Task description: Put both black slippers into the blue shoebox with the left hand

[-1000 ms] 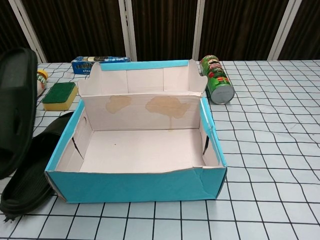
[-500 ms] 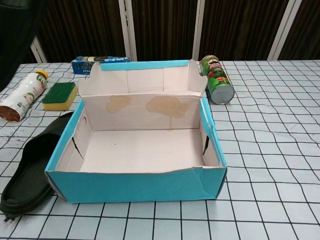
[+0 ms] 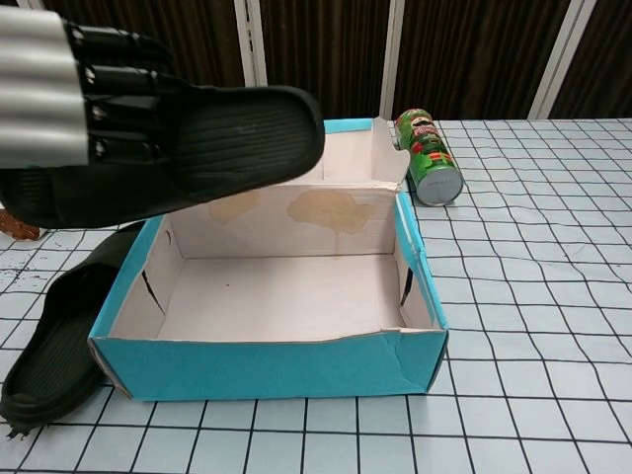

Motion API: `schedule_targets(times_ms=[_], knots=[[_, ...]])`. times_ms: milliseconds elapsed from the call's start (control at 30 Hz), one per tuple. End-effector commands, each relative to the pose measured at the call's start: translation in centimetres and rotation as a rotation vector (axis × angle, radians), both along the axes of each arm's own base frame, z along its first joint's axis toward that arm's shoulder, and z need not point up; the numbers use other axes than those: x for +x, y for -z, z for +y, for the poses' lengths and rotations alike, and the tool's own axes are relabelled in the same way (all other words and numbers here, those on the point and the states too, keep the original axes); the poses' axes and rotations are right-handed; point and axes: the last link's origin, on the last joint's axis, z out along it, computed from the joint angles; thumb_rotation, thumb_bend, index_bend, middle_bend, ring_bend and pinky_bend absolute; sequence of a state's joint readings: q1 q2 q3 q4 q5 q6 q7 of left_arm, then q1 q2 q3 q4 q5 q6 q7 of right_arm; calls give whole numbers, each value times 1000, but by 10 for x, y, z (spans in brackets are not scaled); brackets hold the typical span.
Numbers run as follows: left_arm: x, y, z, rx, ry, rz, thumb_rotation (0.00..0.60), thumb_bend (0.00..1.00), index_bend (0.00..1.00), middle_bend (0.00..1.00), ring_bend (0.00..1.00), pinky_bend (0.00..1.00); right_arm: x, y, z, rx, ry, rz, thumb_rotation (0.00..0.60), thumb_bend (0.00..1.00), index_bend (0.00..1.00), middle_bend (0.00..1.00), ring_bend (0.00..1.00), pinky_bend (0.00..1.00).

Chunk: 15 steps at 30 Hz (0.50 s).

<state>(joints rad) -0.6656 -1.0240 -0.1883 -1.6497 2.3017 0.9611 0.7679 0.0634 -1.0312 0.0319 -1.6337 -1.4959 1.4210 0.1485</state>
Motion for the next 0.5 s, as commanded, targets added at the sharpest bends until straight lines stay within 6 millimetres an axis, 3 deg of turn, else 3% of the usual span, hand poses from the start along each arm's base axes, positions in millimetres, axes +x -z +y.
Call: schedule_targets(times_ms=[33,300,500], knots=[[20,16,6,-4,63,40,600,440,518,532,169,202,0,0,0,1,-2,-4,600,306,212,97,158,87],[37,44,18,-38,126,40,600,447,514,534,169,203,-1,-1,-1,-4,-3,-5,600,306,212,97,159,87],[31,60,20,-53,133,68,600,452,523,545,169,203,-3,-1,-1,-1,2,-3,600,306,212,97,159,87]])
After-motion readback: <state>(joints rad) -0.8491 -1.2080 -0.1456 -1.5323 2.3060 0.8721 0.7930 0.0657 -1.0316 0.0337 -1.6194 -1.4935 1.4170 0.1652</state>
